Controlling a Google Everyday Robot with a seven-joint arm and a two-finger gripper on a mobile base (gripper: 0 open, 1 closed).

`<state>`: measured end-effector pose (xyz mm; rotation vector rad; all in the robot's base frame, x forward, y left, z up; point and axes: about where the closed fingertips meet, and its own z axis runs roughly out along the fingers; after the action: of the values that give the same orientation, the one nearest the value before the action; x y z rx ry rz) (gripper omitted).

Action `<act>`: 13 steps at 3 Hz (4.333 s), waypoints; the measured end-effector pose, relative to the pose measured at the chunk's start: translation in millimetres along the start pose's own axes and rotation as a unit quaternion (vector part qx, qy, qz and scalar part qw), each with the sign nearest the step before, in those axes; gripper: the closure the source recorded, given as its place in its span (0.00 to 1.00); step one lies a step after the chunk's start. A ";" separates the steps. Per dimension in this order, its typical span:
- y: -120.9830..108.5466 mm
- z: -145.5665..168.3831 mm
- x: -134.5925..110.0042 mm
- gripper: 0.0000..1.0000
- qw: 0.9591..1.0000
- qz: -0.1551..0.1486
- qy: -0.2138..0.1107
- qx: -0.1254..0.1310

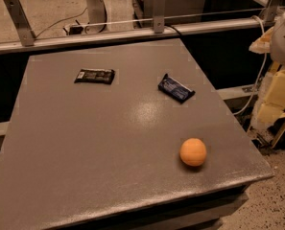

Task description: Move orange near rxbar blueberry

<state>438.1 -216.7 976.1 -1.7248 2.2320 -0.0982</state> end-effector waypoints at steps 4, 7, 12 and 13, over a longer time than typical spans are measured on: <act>68.7 84.4 -29.0 0.00 0.992 -0.039 -0.099 -0.073; 99.7 131.8 -35.1 0.02 0.986 -0.019 -0.115 -0.117; 119.6 138.4 -63.0 0.42 0.981 -0.038 -0.125 -0.144; 112.2 136.5 -60.5 0.73 0.984 -0.049 -0.115 -0.125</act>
Offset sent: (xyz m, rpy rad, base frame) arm -0.0269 0.0325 -0.0751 0.1684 0.0200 0.0841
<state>386.6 -109.9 831.8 -1.8646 2.0612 0.3568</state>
